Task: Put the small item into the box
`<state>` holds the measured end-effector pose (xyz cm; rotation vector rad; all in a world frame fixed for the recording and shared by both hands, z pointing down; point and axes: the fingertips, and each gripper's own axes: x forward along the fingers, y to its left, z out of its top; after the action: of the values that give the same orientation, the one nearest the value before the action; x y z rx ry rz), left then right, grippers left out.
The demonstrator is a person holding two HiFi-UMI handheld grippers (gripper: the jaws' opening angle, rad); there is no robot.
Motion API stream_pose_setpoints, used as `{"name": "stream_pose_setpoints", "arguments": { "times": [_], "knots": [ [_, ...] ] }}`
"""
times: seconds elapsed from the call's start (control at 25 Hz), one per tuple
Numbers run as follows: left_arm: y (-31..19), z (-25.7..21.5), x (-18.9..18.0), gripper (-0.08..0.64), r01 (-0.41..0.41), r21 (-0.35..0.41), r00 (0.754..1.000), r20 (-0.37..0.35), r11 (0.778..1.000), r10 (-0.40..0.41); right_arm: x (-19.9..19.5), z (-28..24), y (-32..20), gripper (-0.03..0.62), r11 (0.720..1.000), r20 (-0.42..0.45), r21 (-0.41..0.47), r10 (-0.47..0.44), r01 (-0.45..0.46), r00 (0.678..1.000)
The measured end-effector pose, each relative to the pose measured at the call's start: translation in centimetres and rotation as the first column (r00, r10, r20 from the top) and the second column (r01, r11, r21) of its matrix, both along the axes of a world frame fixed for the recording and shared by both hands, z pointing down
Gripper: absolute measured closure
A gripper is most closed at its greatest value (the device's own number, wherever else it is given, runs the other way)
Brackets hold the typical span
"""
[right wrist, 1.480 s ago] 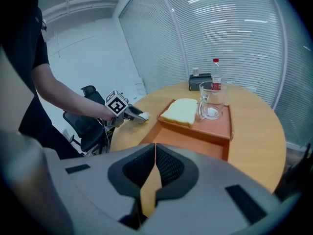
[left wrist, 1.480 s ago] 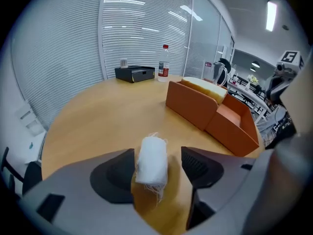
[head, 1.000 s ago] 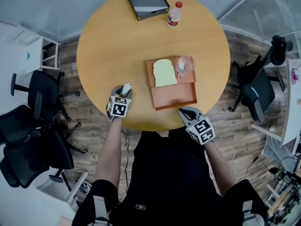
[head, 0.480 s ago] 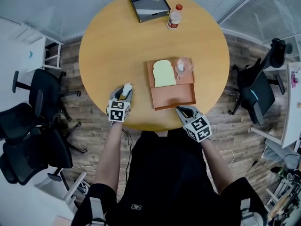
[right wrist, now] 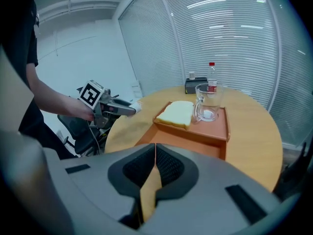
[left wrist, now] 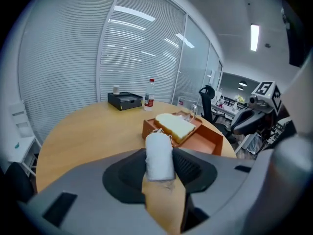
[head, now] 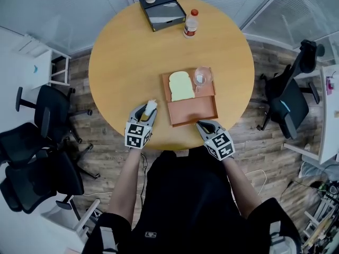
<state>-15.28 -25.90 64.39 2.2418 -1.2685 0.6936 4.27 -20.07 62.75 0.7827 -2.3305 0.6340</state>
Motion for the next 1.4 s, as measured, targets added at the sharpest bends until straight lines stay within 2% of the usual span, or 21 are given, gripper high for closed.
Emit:
{"name": "stream_pose_setpoints", "arguments": {
  "times": [0.28,0.44,0.68,0.84,1.04,1.28,1.4],
  "knots": [
    [0.7,-1.2,4.6,0.383,-0.109,0.015,0.993,-0.044,0.994,0.110,0.9,0.2,-0.7,0.588,0.999,0.004,0.005,0.033,-0.033,0.999],
    [1.1,-1.5,6.4,0.382,-0.143,0.003,0.987,-0.076,0.990,0.143,1.6,0.7,-0.8,0.588,0.999,0.006,-0.002,0.049,-0.049,0.999],
    [1.1,-1.9,9.0,0.382,-0.196,0.003,0.977,-0.088,0.981,0.196,2.8,1.6,-0.6,0.588,0.998,0.003,-0.019,0.060,-0.060,0.998],
    [1.1,-1.9,11.0,0.382,-0.244,-0.005,0.967,-0.081,0.970,0.243,3.3,1.8,-0.7,0.587,0.998,0.006,-0.024,0.060,-0.060,0.998],
    [1.2,-1.2,13.4,0.382,-0.323,-0.027,0.946,-0.053,0.946,0.321,4.0,2.8,-1.3,0.588,0.998,-0.002,-0.029,0.059,-0.059,0.998],
    [1.5,0.9,14.8,0.382,-0.362,-0.090,0.932,-0.009,0.928,0.363,5.2,3.7,-1.6,0.587,0.997,-0.004,-0.044,0.064,-0.064,0.998],
    [1.7,1.8,15.5,0.382,-0.371,-0.105,0.928,-0.011,0.923,0.372,5.5,4.1,-1.8,0.587,0.996,-0.001,-0.055,0.065,-0.065,0.998]
  ]
}}
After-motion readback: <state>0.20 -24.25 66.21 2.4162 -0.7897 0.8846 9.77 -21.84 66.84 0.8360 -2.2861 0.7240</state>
